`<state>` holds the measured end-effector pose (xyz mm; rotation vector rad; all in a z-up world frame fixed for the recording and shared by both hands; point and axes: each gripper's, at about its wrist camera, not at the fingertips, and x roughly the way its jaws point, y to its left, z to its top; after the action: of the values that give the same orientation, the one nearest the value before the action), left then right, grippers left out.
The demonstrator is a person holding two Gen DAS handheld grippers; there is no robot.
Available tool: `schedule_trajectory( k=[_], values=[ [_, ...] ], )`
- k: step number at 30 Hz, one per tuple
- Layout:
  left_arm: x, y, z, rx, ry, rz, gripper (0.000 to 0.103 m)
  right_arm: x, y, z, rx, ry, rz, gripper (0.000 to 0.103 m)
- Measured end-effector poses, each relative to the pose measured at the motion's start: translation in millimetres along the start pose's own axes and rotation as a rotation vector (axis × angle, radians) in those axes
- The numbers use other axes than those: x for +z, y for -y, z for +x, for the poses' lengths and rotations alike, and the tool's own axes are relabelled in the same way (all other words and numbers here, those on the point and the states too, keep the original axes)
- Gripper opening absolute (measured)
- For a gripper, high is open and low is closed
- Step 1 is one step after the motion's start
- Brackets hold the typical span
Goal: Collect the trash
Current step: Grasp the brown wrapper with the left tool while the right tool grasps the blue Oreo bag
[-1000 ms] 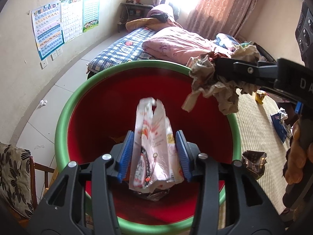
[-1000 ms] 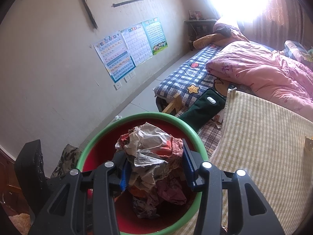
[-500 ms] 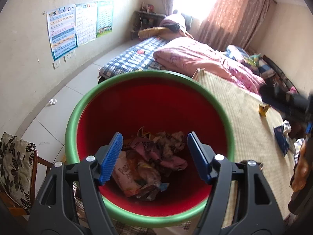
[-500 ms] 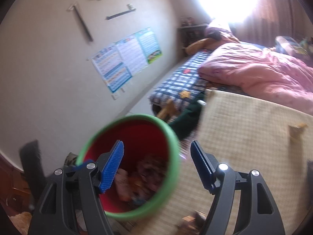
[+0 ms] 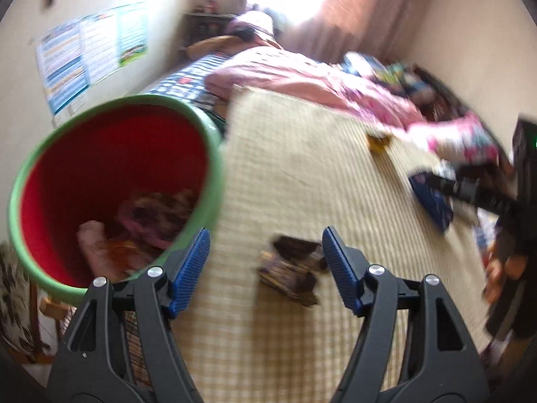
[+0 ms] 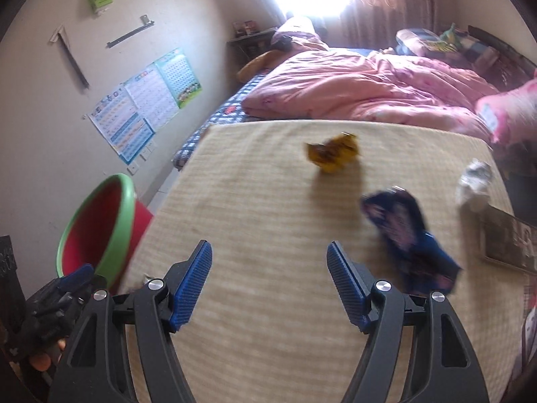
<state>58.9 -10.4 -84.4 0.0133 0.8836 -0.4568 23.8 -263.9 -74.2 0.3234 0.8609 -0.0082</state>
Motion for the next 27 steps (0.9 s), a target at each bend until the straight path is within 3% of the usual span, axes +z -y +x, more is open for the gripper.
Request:
schedule_trajectory(
  k=[3,8,18,27],
  values=[
    [-8.0,15.5,25.2,0.038,-0.052,0.059,0.070,-9.7,19.9,-9.7,0.002,-0.009,0.000,0.069],
    [-14.3,23.4,58.8,0.046,-0.141,0.033,0.065,-16.4,46.9,-22.3,-0.005,-0.010,0.010,0.069],
    [-22.0,52.6,40.7,0.049,-0.115,-0.016,0.060,1.5,93.6,-11.7,-0.073,-0.012,-0.031,0.069],
    [-27.2,64.3,31.2,0.068,-0.114,-0.033,0.063,7.3,113.7,39.2,-0.093,-0.124,-0.050,0.069]
  ],
)
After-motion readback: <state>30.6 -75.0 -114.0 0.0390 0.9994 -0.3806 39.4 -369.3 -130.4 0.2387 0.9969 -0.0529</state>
